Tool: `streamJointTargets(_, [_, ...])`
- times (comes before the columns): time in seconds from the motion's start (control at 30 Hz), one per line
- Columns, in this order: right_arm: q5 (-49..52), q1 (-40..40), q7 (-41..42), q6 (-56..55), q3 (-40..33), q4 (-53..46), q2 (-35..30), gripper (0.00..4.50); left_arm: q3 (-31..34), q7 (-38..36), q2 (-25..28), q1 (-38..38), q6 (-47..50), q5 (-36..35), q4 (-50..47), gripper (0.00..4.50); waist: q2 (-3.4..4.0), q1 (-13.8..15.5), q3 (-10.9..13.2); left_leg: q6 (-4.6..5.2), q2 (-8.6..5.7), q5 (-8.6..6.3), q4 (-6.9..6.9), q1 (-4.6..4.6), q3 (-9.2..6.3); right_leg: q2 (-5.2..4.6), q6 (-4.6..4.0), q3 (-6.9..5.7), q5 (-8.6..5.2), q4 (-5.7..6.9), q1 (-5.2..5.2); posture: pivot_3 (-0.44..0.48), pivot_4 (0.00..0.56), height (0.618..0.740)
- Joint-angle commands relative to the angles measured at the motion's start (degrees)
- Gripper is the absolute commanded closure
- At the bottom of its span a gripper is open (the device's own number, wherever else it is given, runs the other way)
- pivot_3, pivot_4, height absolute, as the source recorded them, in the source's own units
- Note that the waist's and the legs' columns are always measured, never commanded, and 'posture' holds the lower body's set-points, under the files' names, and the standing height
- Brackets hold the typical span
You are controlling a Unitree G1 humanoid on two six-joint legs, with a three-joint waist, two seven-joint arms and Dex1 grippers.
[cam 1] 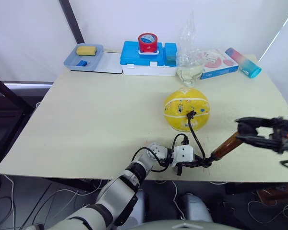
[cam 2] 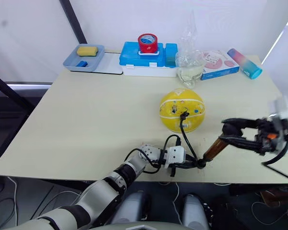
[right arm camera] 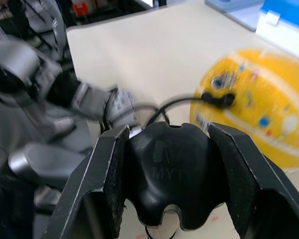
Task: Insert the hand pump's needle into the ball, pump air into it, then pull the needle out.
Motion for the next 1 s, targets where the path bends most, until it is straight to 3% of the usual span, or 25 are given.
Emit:
streamJointTargets(0.03, [-8.11, 1.93, -0.20, -5.37, 4.75, 3.93, 1.06, 2.50, -1.64, 0.09, 2.60, 1.51, 3.00, 4.17, 4.53, 4.12, -0.05, 0.00, -0.02, 0.11, 0.00, 0.06, 0.00, 0.01, 0.01, 0.00, 0.00, 0.01, 0.00, 0.00, 0.00, 0.000, 0.150, 0.739])
streamJointTargets(0.3, [-8.11, 0.85, -2.89, -9.82, 5.38, 4.73, 5.28, 2.50, -1.65, 0.41, 2.31, 1.65, 3.00, 4.19, 4.52, 4.12, -0.14, -0.06, -0.09, -0.09, 0.02, -0.05, 0.00, 0.14, -0.02, 0.00, -0.01, 0.01, 0.01, 0.01, 0.10, 0.000, 0.150, 0.739])
streamJointTargets(0.57, [4.18, -1.57, -0.28, -0.48, -6.69, 1.22, -2.06, 2.50, -1.77, 0.30, 2.39, 1.55, 2.83, 4.34, 4.70, 4.12, 0.21, 0.09, 0.13, -0.11, -0.03, -0.06, 0.01, 0.06, 0.01, -0.09, -0.22, 0.01, 0.14, 0.01, 0.07, 0.000, 0.150, 0.739])
streamJointTargets(0.77, [14.02, -7.82, -0.51, 10.17, -15.04, 2.11, -9.67, 2.50, -1.78, 0.18, 2.44, 1.34, 2.71, 4.43, 4.84, 4.12, 0.25, 0.05, 0.20, -0.10, -0.04, -0.06, 0.01, 0.05, 0.01, -0.10, -0.14, 0.00, 0.09, -0.01, 0.07, 0.000, 0.150, 0.739])
streamJointTargets(1.0, [19.98, -12.09, -0.25, 19.46, -17.96, 3.20, -14.33, 2.50, -1.79, 0.09, 2.48, 1.30, 2.74, 4.44, 4.86, 4.12, 0.22, 0.07, 0.23, -0.11, -0.02, -0.06, 0.01, -0.01, -0.01, -0.09, -0.23, -0.01, 0.14, -0.02, 0.02, 0.000, 0.150, 0.739])
